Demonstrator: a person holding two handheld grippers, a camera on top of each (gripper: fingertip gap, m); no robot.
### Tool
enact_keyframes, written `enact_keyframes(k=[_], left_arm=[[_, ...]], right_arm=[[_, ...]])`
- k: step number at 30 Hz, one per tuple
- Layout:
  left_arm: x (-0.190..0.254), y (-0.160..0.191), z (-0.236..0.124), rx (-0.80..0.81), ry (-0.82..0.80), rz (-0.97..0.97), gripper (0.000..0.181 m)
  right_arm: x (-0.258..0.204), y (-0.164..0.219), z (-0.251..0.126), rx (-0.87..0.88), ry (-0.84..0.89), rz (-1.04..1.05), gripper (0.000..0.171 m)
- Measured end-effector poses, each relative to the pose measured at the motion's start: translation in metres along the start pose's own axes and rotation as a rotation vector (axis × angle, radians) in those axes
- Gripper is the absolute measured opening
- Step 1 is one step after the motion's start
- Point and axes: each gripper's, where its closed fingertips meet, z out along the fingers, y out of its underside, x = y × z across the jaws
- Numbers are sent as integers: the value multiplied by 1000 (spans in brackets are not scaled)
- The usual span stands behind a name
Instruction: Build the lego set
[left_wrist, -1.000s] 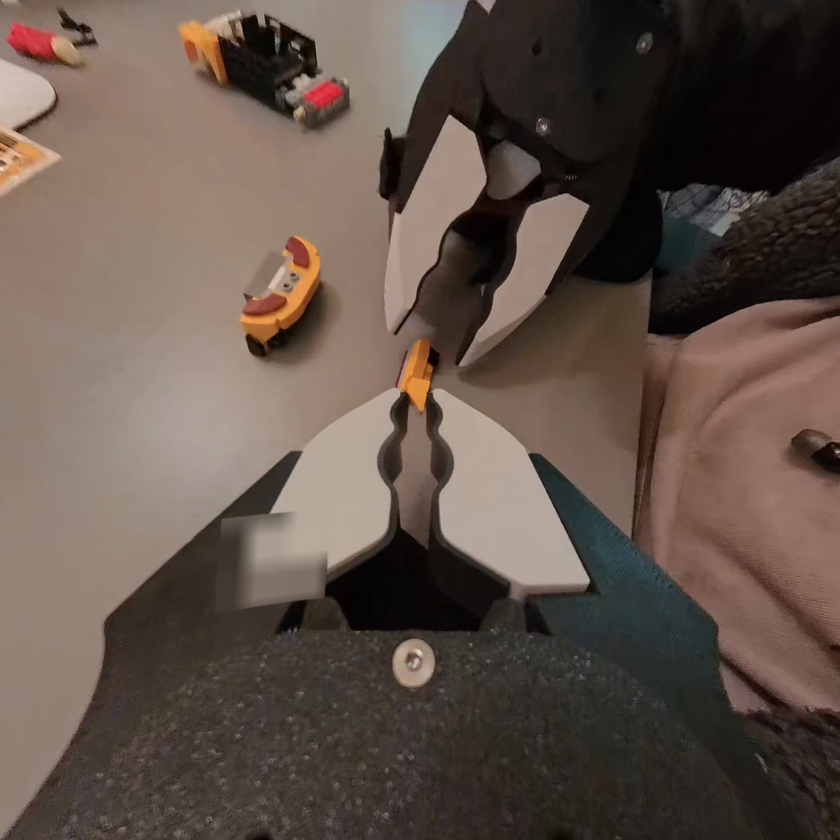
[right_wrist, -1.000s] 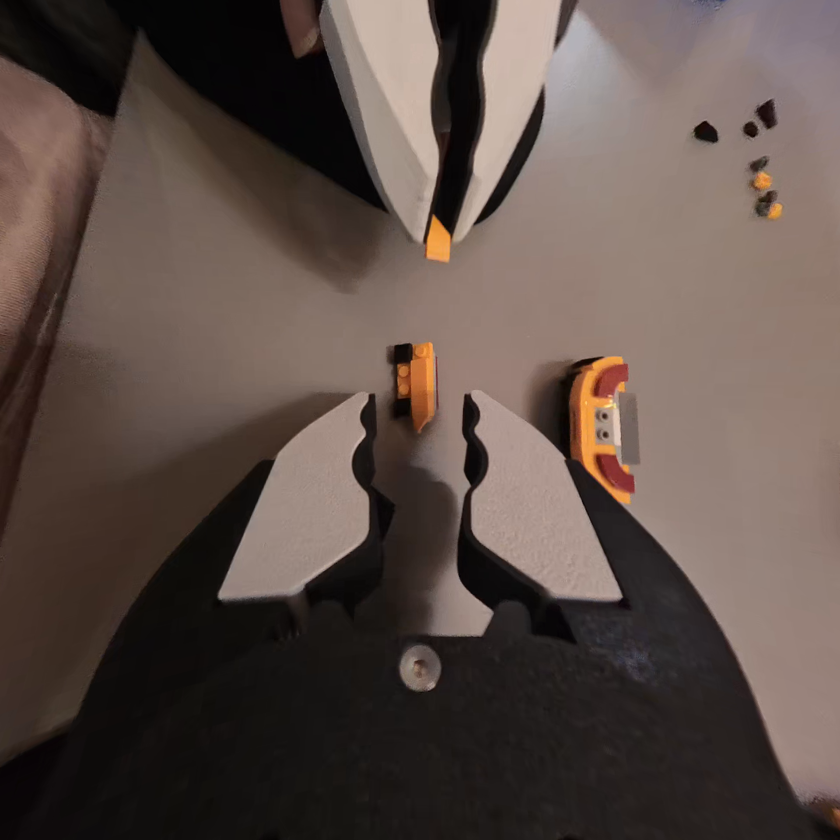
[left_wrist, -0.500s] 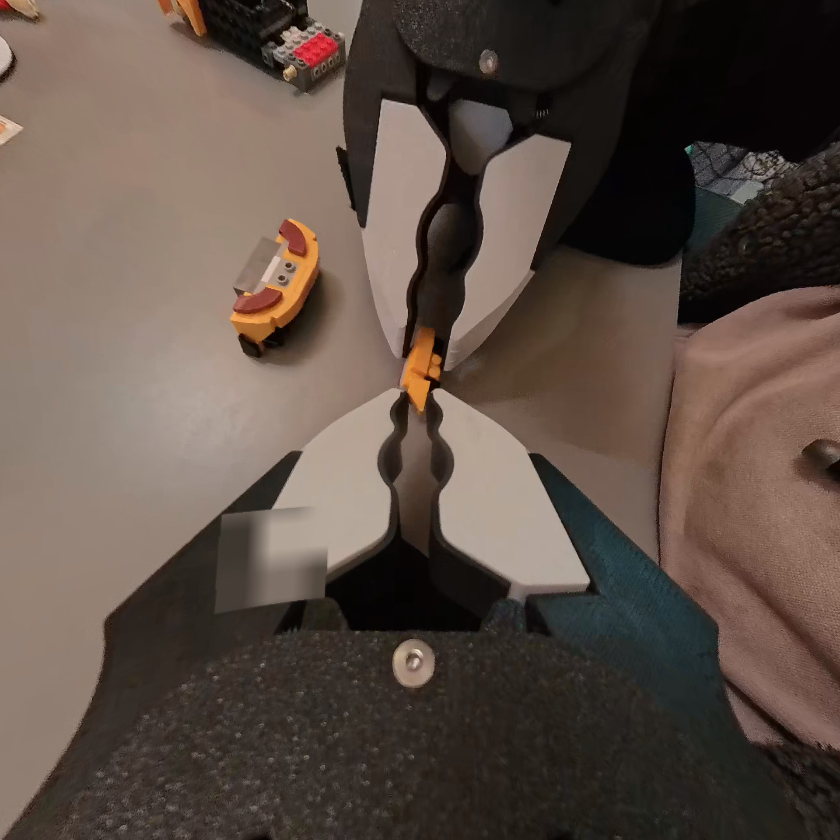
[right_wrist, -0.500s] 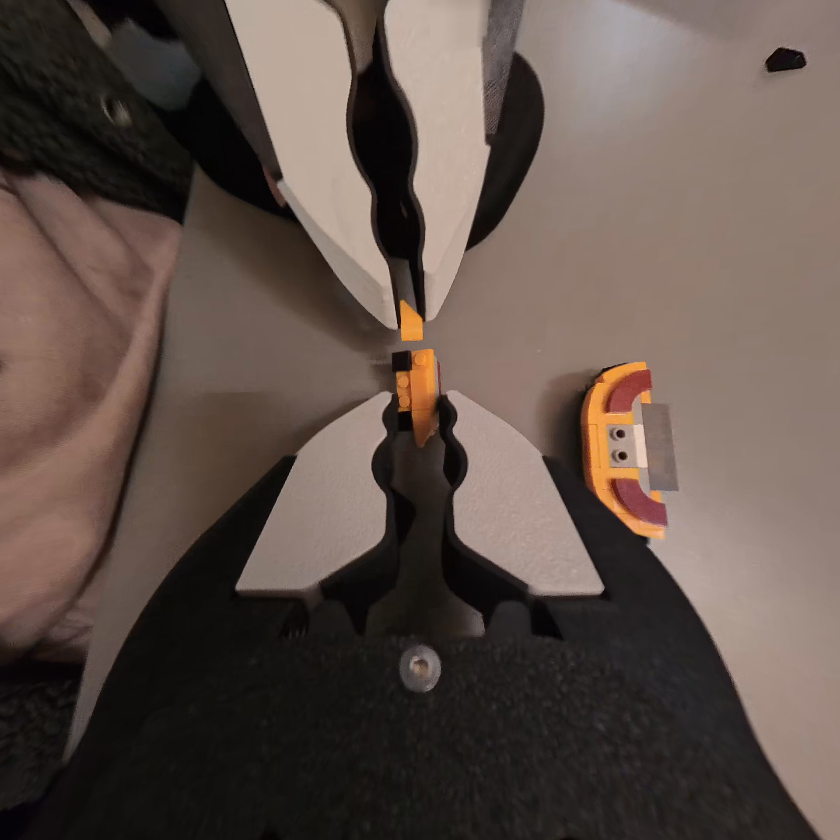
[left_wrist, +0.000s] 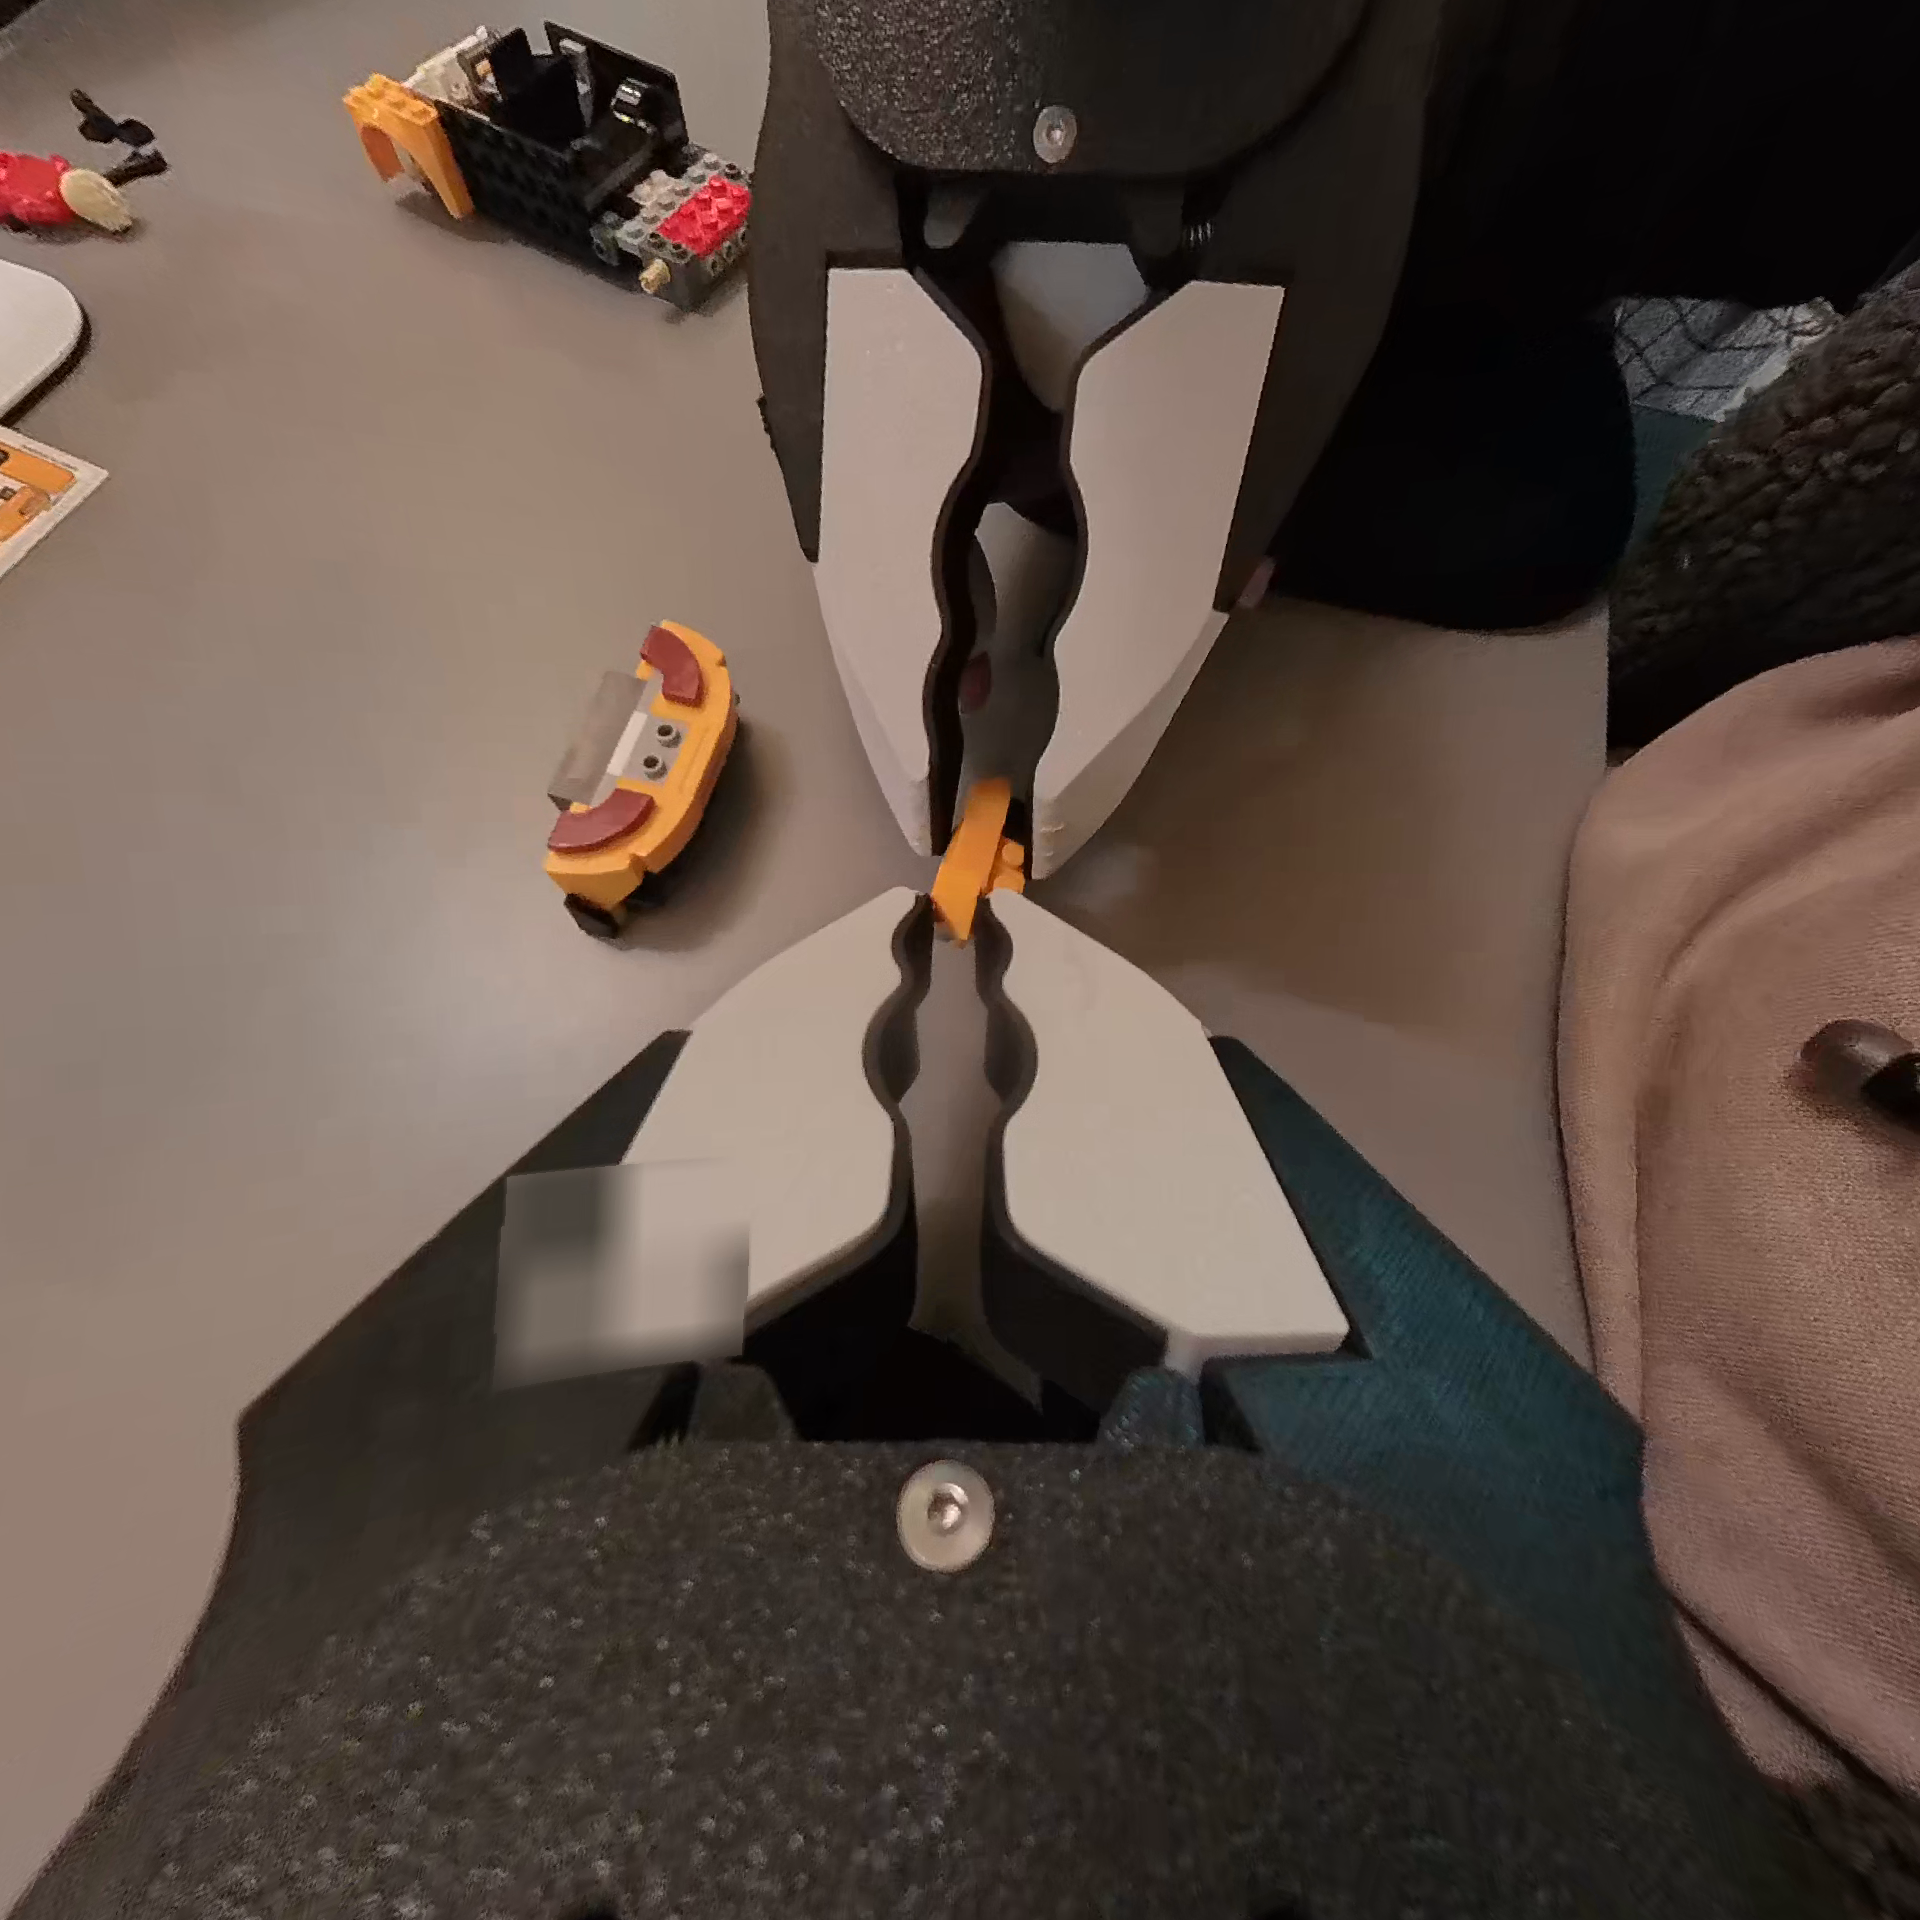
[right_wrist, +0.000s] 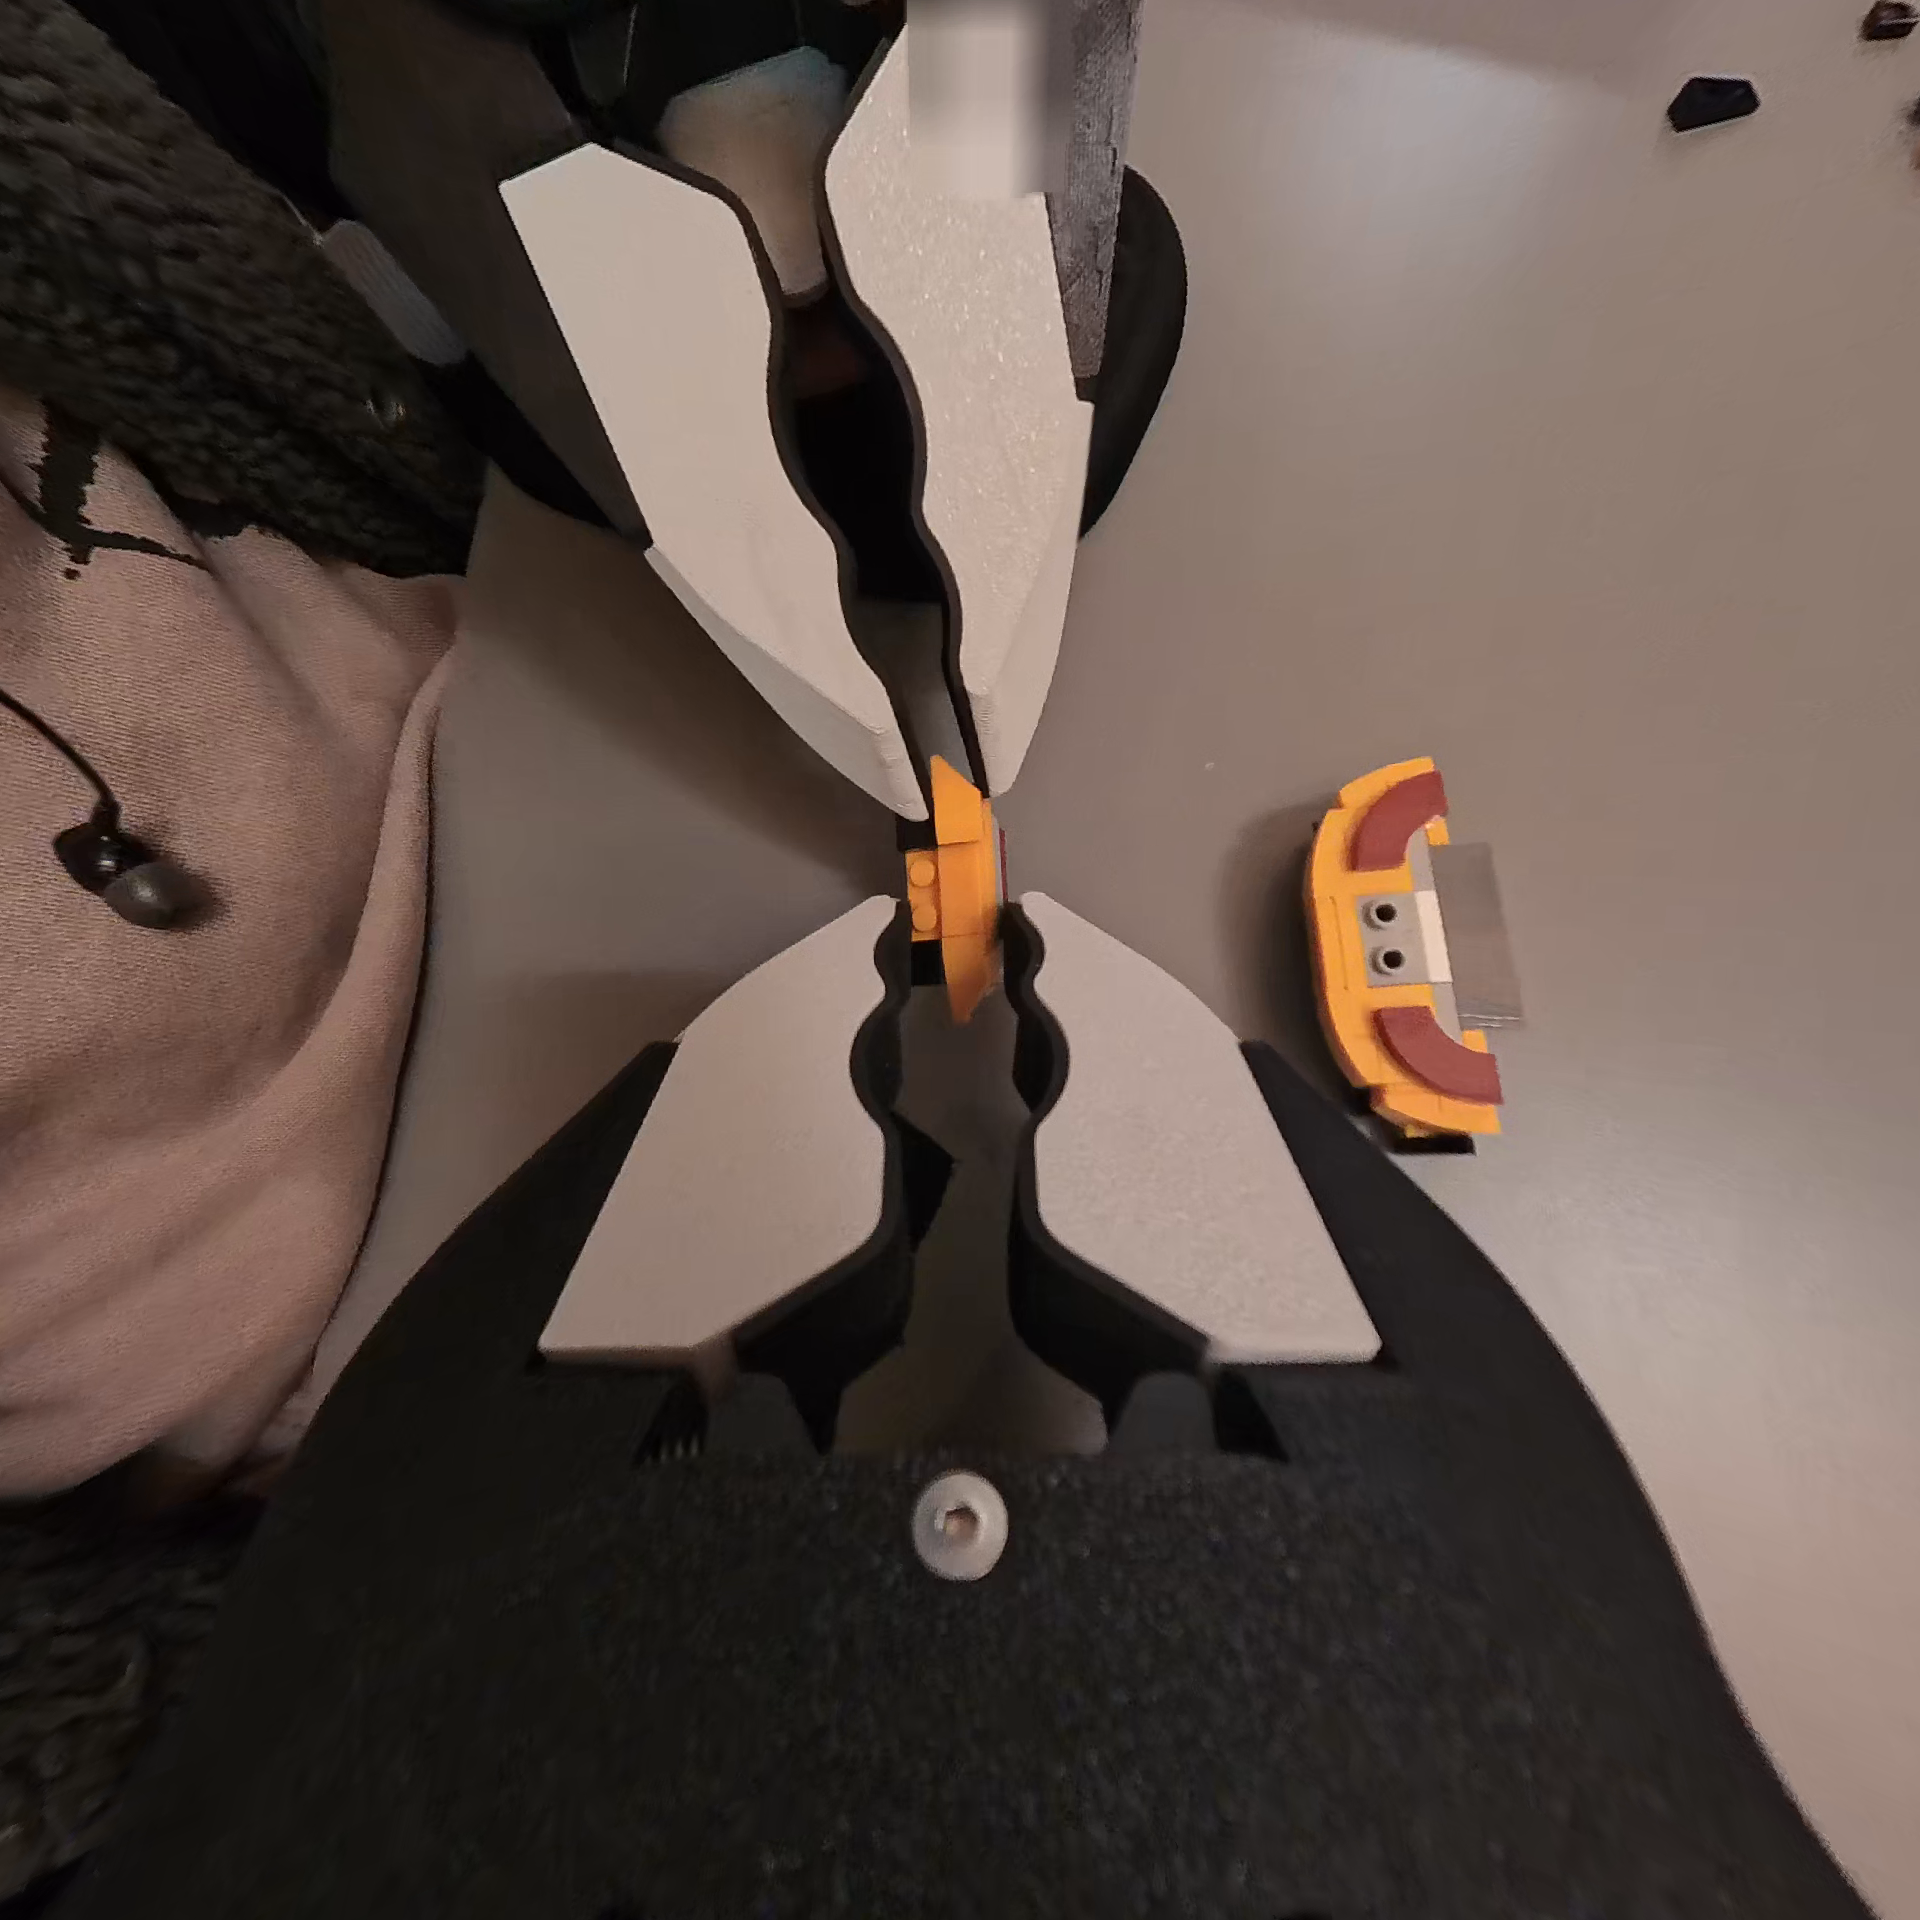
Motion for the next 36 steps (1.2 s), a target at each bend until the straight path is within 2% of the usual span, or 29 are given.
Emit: enact_keyframes(k=[24, 36], left_arm=[[-4, 19, 17, -160, 73, -59, 8], [-4, 20, 19, -177, 91, -64, 9]], right_arm=[[9, 15, 6, -102, -89, 123, 16], [8, 18, 7, -157, -124, 129, 16]])
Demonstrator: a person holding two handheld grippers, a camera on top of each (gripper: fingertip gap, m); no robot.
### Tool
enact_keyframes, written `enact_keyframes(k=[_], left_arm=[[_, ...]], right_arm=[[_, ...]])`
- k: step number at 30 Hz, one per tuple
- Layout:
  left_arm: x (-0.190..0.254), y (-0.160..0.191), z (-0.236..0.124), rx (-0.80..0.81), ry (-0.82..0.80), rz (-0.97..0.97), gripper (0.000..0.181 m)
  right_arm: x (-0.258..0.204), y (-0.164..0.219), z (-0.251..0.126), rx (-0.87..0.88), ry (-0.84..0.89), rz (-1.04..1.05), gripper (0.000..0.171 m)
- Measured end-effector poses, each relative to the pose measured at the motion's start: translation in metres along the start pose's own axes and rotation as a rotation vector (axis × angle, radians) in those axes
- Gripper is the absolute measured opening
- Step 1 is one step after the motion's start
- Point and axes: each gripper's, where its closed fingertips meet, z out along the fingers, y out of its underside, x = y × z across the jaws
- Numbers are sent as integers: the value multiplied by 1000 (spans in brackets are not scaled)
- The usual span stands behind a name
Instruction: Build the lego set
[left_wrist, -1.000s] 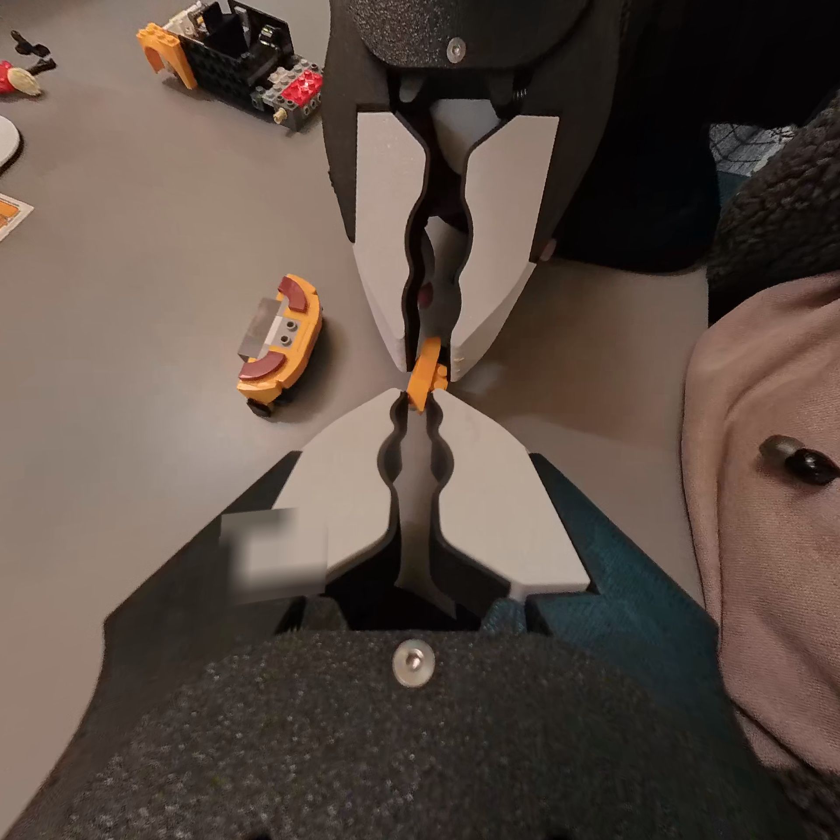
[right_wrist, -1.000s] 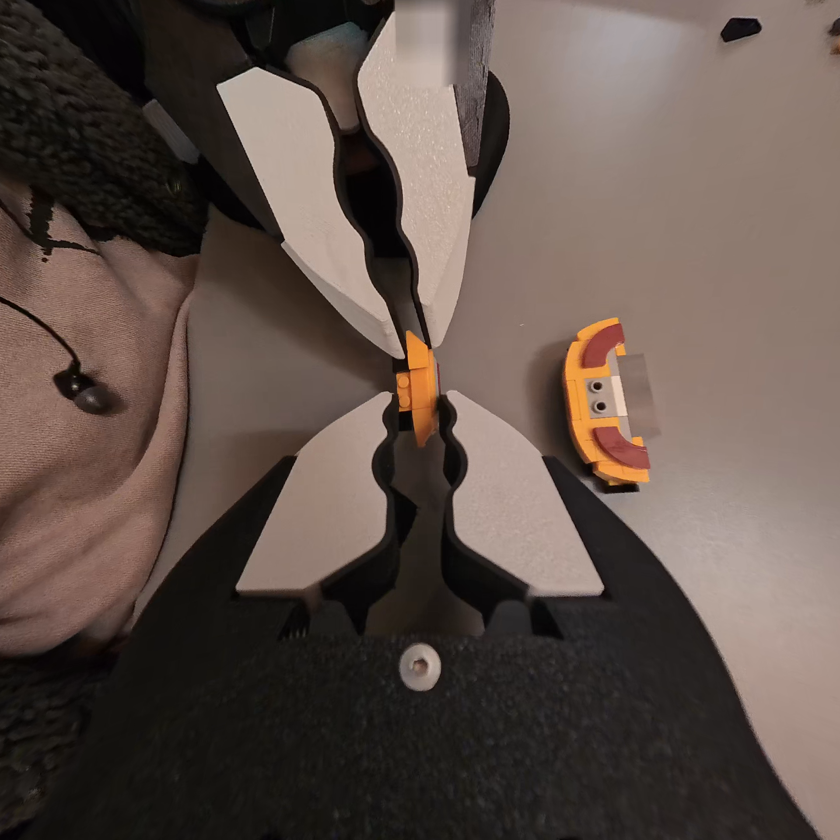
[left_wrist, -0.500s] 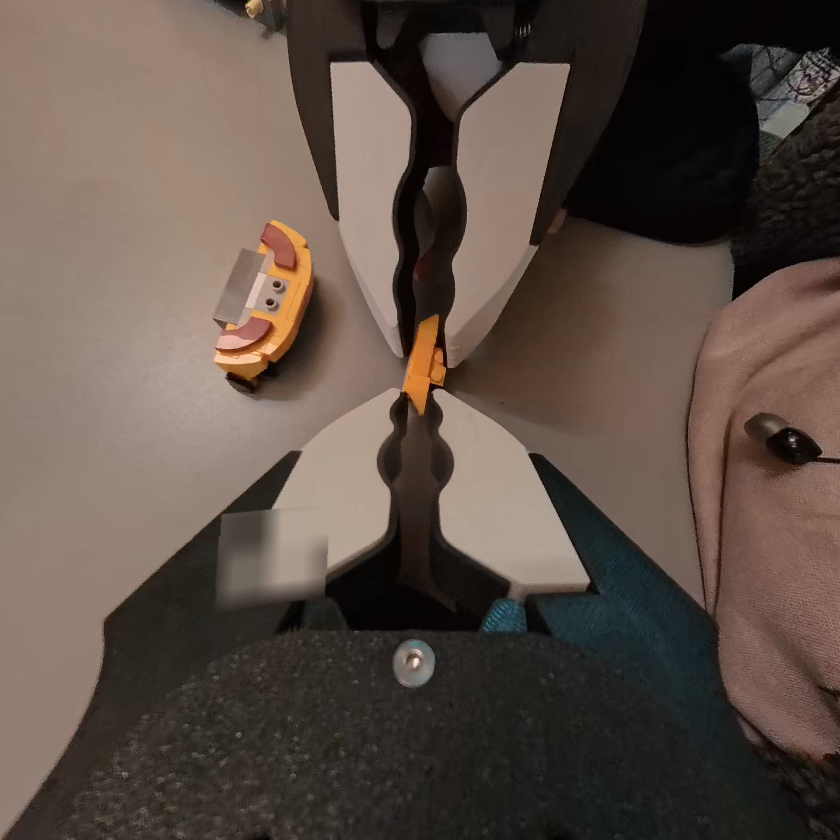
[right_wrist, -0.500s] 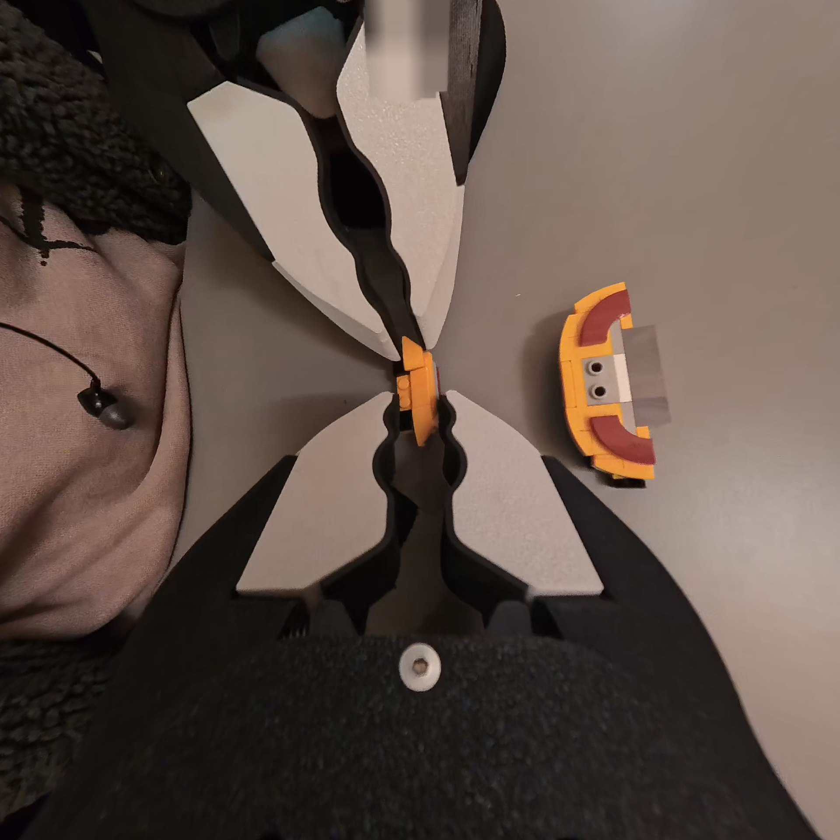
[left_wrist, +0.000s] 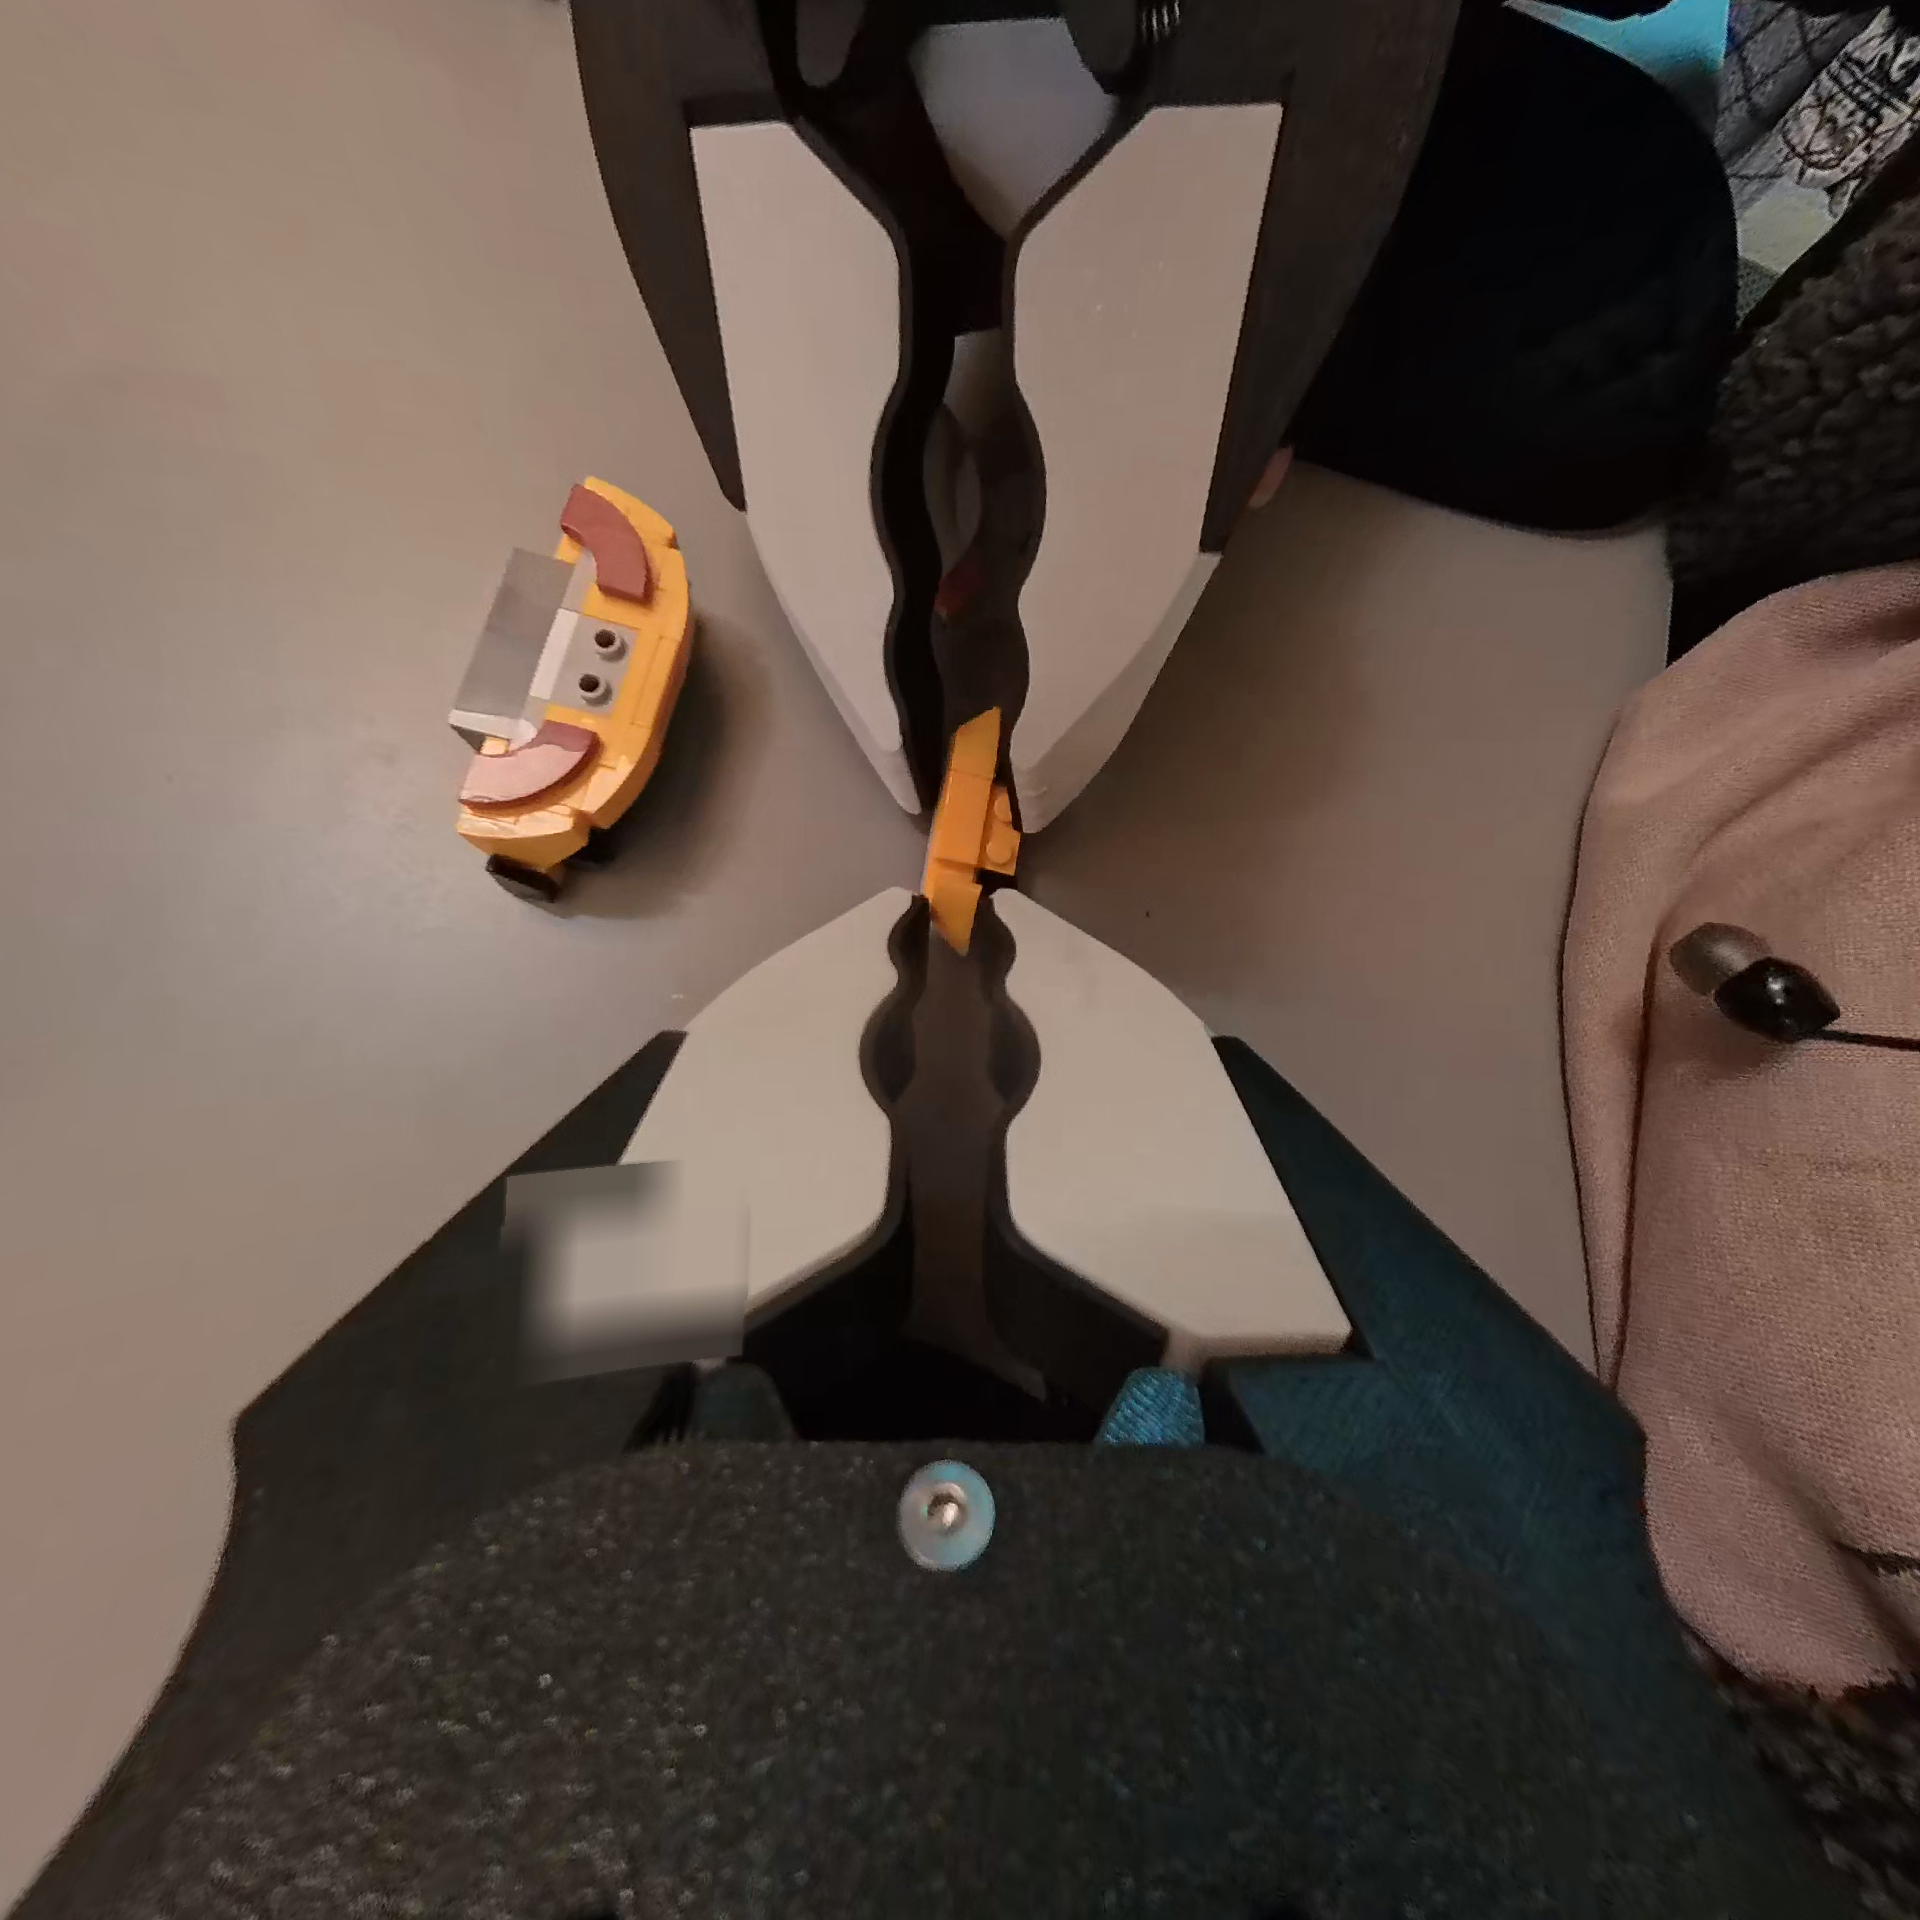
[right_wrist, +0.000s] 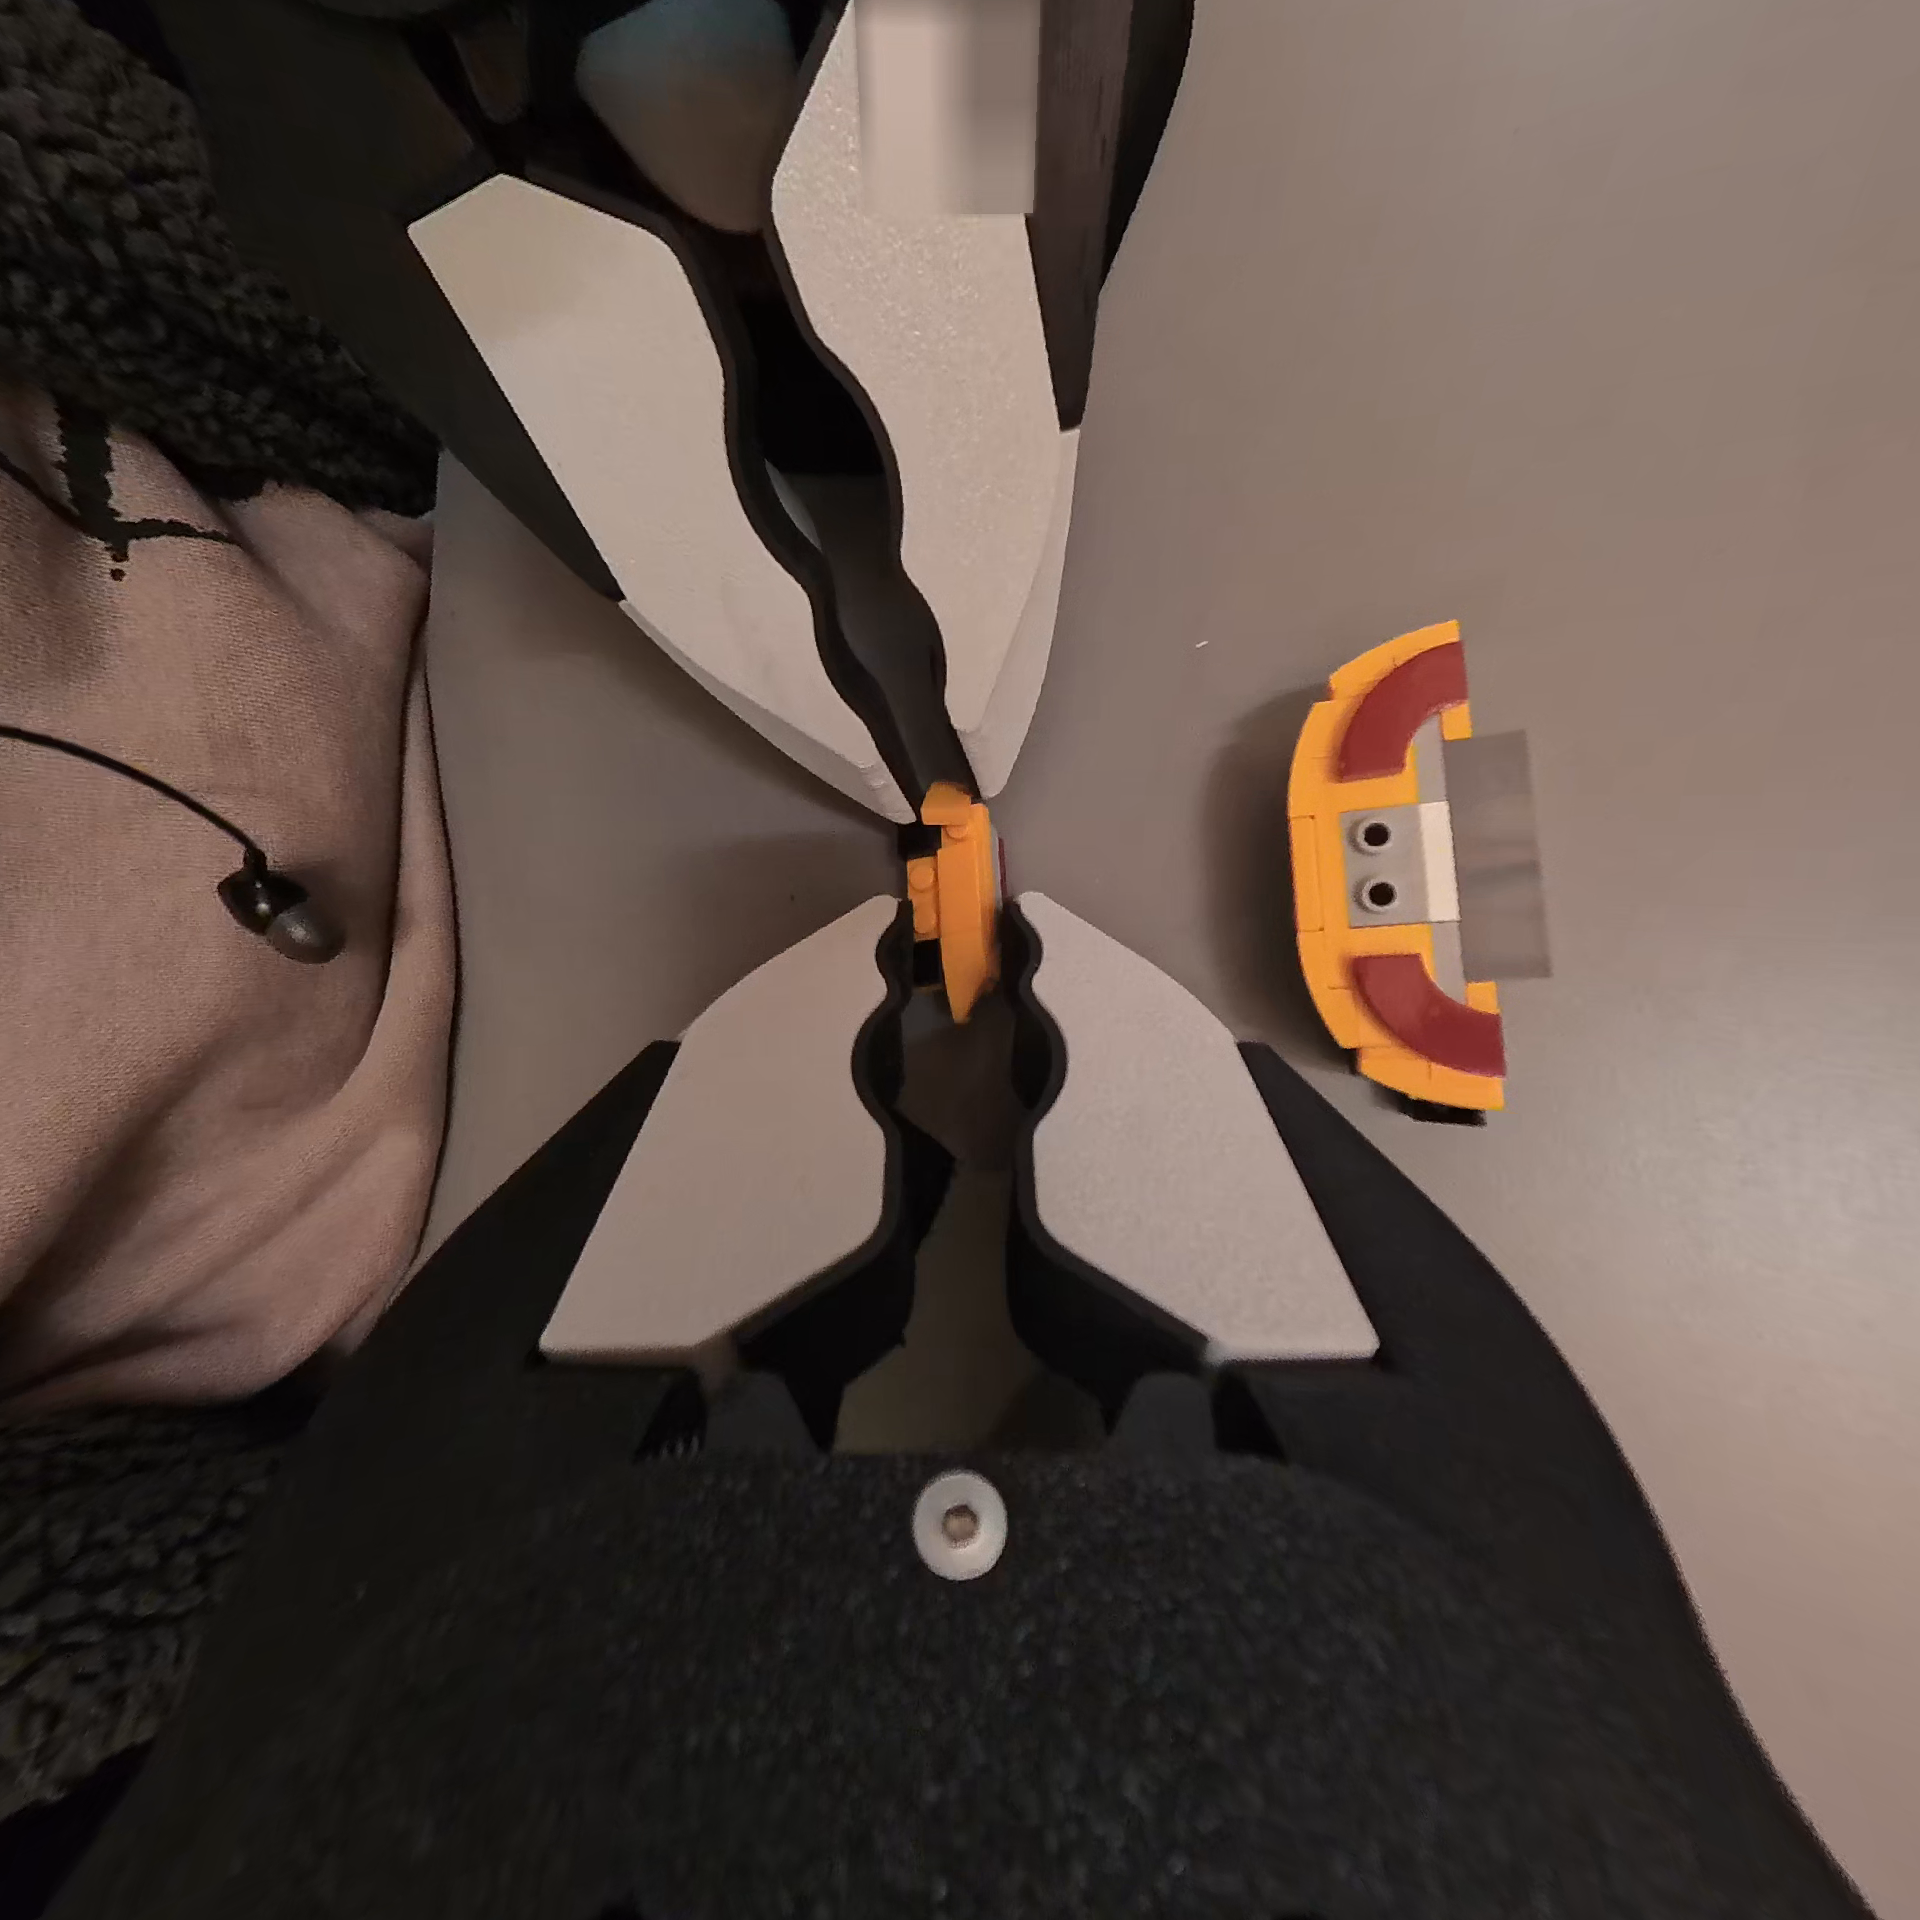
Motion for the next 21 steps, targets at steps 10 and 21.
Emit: enact_keyframes(k=[10, 21], left_arm=[[1, -2, 0, -23, 5, 42, 8], [7, -8, 7, -56, 21, 68, 7]], right_arm=[[-1, 1, 1, -29, 0, -27, 16], [-4, 7, 0, -85, -11, -62, 18]])
